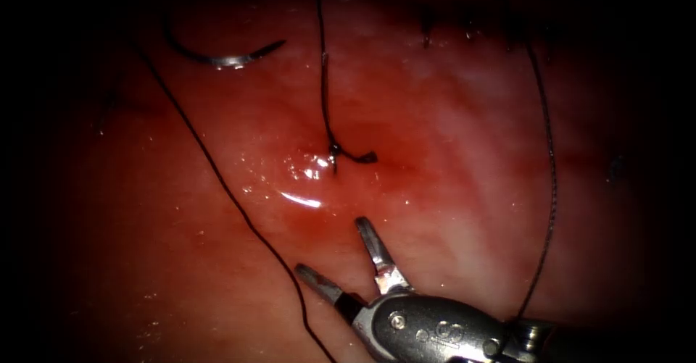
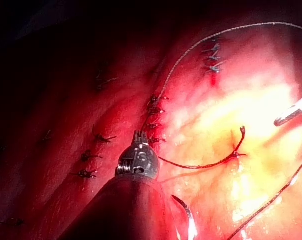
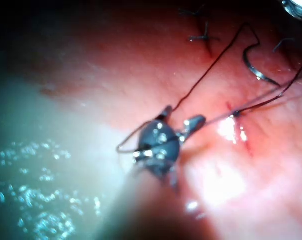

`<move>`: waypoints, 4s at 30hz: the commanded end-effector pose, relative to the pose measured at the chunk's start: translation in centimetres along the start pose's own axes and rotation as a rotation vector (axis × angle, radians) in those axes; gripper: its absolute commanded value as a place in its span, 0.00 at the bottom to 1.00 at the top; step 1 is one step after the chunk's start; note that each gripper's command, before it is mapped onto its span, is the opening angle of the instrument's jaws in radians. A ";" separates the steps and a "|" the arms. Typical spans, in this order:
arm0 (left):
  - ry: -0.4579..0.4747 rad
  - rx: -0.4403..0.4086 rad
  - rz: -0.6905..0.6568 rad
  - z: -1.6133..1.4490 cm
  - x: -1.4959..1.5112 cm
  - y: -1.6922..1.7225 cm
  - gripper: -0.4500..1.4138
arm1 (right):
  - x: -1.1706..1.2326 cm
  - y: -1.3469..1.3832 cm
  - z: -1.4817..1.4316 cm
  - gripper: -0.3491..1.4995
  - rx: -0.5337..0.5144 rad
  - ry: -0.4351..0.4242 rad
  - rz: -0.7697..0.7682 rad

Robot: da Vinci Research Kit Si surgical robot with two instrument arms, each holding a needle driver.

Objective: Wound Closure

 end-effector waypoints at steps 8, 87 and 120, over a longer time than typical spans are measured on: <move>0.044 -0.013 -0.084 -0.36 0.69 0.15 0.00 | 0.41 0.54 0.15 0.94 0.117 0.008 0.032; 0.077 -0.036 -0.101 -0.48 1.20 0.41 0.00 | -0.25 2.13 0.35 0.99 0.363 -0.079 -0.021; 0.214 -0.028 -0.255 0.29 0.59 0.08 0.99 | 0.72 3.59 -1.72 0.98 0.069 -0.175 -0.228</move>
